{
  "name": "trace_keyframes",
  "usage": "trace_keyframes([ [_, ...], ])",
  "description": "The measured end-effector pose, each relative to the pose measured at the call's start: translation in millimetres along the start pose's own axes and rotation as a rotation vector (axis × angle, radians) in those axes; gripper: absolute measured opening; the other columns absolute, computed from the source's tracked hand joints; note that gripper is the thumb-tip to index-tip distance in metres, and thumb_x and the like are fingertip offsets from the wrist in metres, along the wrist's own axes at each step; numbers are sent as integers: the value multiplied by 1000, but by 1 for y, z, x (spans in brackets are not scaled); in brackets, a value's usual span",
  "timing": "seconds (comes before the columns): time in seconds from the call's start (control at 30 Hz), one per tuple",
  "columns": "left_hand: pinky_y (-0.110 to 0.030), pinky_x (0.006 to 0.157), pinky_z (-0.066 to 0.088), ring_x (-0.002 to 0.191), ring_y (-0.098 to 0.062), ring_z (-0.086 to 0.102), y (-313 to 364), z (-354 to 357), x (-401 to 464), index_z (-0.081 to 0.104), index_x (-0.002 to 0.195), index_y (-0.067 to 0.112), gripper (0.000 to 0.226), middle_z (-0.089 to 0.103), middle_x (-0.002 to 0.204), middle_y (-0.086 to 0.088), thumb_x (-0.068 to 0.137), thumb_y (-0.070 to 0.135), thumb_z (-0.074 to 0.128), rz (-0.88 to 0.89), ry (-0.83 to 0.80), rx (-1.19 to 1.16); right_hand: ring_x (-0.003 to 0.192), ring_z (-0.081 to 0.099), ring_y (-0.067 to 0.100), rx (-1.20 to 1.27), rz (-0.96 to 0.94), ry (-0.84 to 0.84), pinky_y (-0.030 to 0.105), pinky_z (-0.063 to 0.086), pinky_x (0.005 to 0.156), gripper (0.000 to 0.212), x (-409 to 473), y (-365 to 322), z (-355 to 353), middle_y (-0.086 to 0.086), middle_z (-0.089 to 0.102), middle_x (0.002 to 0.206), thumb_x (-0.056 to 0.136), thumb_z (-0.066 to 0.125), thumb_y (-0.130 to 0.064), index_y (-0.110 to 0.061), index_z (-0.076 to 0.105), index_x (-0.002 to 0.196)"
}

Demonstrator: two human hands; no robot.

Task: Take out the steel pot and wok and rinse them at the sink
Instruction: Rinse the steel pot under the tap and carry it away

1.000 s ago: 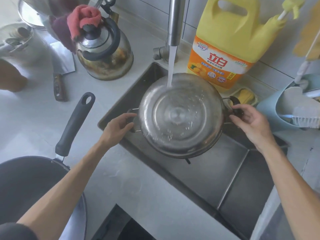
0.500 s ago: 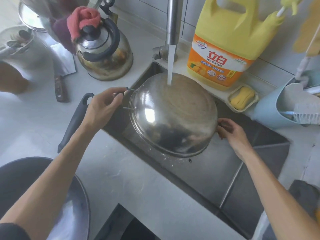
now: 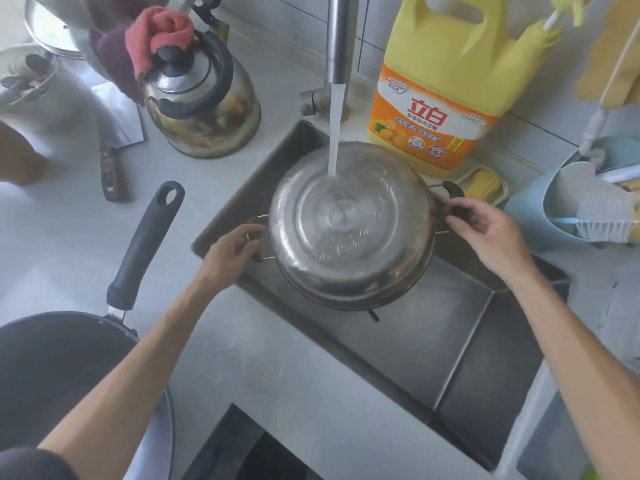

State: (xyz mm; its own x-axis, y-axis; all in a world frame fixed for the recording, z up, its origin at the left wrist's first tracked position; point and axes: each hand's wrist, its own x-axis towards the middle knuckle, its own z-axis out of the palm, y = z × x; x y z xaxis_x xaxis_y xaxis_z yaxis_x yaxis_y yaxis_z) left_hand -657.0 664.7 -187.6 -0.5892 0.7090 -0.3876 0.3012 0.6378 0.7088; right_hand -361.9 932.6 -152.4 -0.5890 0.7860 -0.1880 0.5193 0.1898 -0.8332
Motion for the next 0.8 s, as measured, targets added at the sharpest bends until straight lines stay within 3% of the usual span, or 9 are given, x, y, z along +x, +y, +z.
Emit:
trace_keyframes([
  [0.07, -27, 91, 47, 85, -7, 66, 1, -5, -3, 56, 102, 48, 30, 71, 81, 2, 94, 20, 48, 37, 39, -32, 79, 59, 3, 16, -33, 2, 5, 46, 73, 22, -1, -3, 2, -14, 66, 95, 86, 66, -18, -35, 65, 101],
  [0.17, -7, 73, 41, 76, 6, 60, 10, -17, -10, 55, 100, 53, 37, 67, 80, 16, 94, 17, 49, 116, 105, -27, 79, 61, -1, 89, -38, 21, 8, 48, 77, 27, -6, 2, 9, -10, 67, 94, 83, 69, -12, -37, 61, 88],
  [0.23, -9, 71, 42, 75, 5, 59, 16, -24, -11, 54, 98, 58, 41, 66, 78, 20, 94, 17, 51, 185, 159, -24, 82, 62, 8, 183, -2, 40, 12, 50, 76, 30, -10, 10, 16, -1, 68, 91, 80, 71, -11, -39, 61, 81],
  [0.37, -25, 77, 48, 77, -18, 61, 28, -33, -8, 55, 103, 56, 39, 63, 80, -10, 94, 18, 52, 297, 194, -50, 76, 59, 9, 246, 123, 82, 19, 49, 72, 30, -22, 30, 33, -13, 68, 77, 84, 67, -7, -36, 61, 79],
  [0.43, -22, 75, 47, 72, -12, 59, 36, -36, -4, 57, 106, 51, 33, 63, 79, -7, 94, 20, 52, 328, 184, -49, 74, 60, 12, 255, 180, 76, 25, 49, 73, 26, -31, 38, 39, -10, 68, 75, 85, 67, -10, -36, 63, 82],
  [0.57, -13, 75, 45, 74, -1, 59, 43, -40, 5, 58, 104, 48, 21, 64, 85, 8, 88, 34, 54, 322, 62, 24, 65, 59, 3, 350, 238, 52, 15, 48, 66, 10, -51, 47, 44, -13, 69, 71, 81, 70, -29, -38, 69, 87],
  [0.67, -24, 81, 42, 84, -4, 58, 35, -44, 9, 58, 105, 44, 29, 62, 88, 6, 77, 44, 49, 277, -120, 54, 58, 55, 2, 421, 260, 59, 13, 47, 60, 45, -61, 54, 38, -10, 69, 69, 61, 70, -61, -27, 69, 91],
  [0.73, -27, 85, 42, 91, -4, 61, 31, -42, 8, 56, 109, 40, 38, 64, 91, 6, 73, 47, 49, 255, -205, 42, 58, 54, 4, 462, 247, 28, 13, 47, 59, 59, -66, 61, 29, -7, 68, 68, 58, 70, -69, -23, 69, 94],
  [0.8, -21, 82, 46, 86, 1, 63, 27, -35, 12, 55, 109, 35, 38, 66, 89, 10, 74, 49, 54, 260, -153, 107, 63, 57, 4, 410, 238, -52, 15, 49, 64, 58, -68, 64, 20, -6, 69, 71, 60, 72, -67, -26, 65, 100],
])
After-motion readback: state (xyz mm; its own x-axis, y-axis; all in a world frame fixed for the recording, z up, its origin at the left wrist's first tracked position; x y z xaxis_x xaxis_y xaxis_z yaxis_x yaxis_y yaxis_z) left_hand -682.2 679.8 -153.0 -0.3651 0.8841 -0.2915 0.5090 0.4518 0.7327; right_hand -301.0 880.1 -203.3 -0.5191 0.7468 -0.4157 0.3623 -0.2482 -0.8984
